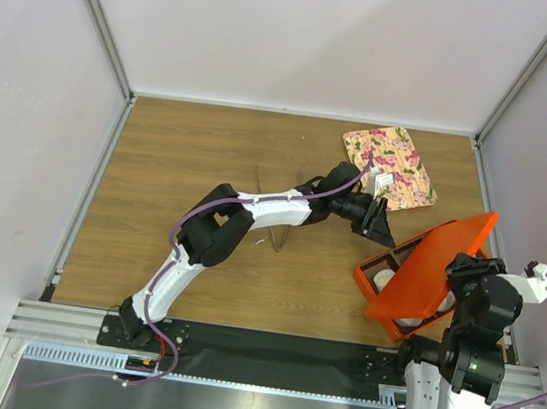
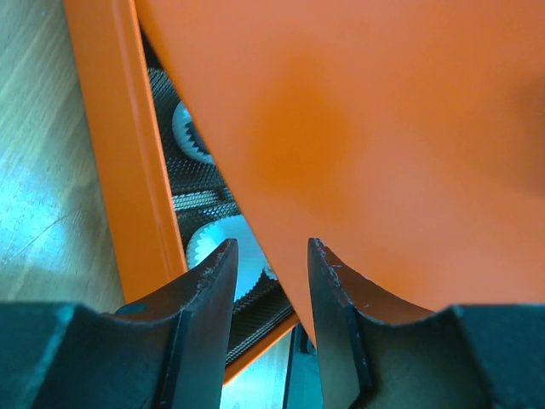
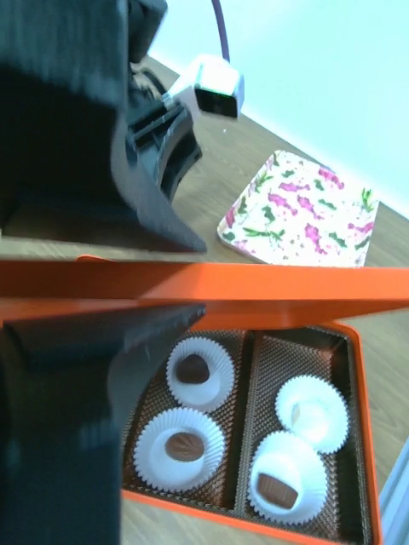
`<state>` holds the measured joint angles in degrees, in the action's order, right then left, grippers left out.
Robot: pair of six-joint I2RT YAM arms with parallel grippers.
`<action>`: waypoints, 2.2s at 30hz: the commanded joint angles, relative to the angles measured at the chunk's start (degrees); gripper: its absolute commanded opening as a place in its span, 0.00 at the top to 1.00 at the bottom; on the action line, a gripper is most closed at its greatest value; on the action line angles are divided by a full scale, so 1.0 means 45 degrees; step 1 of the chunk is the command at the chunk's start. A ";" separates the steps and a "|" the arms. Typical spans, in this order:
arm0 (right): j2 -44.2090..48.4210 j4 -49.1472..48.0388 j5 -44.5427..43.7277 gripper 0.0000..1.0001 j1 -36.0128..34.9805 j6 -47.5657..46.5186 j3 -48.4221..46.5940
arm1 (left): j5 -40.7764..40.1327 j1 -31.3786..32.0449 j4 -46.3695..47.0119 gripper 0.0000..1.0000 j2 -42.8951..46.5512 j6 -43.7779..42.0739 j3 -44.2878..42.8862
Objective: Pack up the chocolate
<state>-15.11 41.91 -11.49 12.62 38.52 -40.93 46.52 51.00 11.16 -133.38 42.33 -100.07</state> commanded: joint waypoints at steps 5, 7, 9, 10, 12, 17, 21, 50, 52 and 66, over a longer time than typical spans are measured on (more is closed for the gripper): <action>-0.1308 0.1973 -0.1762 0.50 0.0008 0.0677 -0.1313 | -0.0358 0.0033 -0.0233 0.55 0.1183 -0.0773 -0.0438; -0.1485 0.2502 -0.2328 0.50 0.0008 0.0756 -0.1723 | -0.0338 0.0052 -0.0233 0.55 0.1242 -0.0792 -0.0321; -0.1388 0.2639 -0.2563 0.52 0.0008 0.0698 -0.1784 | -0.0377 0.0053 -0.0311 0.54 0.1398 -0.0870 -0.0243; -0.1310 0.2678 -0.2545 0.52 0.0008 0.0697 -0.1765 | -0.0416 0.0072 -0.0428 0.54 0.1495 -0.1006 -0.0107; -0.1134 0.2893 -0.2506 0.49 0.0027 0.0872 -0.1706 | -0.0572 0.0072 -0.0758 0.52 0.1827 -0.1259 0.0050; -0.1562 0.4062 -0.3384 0.40 0.0008 0.1672 -0.1822 | -0.1353 0.0072 -0.1658 0.48 0.2394 -0.2119 0.0500; -0.1681 0.4204 -0.3581 0.40 0.0027 0.1949 -0.2155 | -0.1451 0.0053 -0.2166 0.48 0.2550 -0.2569 0.0868; -0.6858 0.2680 0.0756 0.01 0.7292 -0.0397 -0.1961 | -0.2995 0.0697 -0.5094 0.23 0.1262 -0.6768 -0.1139; -0.6564 0.2349 0.0698 0.00 0.7312 -0.0416 -0.1415 | -0.3111 0.0775 -0.5330 0.22 0.1087 -0.6963 -0.1491; -0.5528 0.1155 -0.0239 0.01 0.7429 0.1106 0.0892 | -0.4204 0.1068 -0.6581 0.19 0.0421 -0.7746 -0.2508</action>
<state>-40.62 50.15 -10.15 45.71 41.04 -37.34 29.32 55.40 -18.41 -131.52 9.37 -108.97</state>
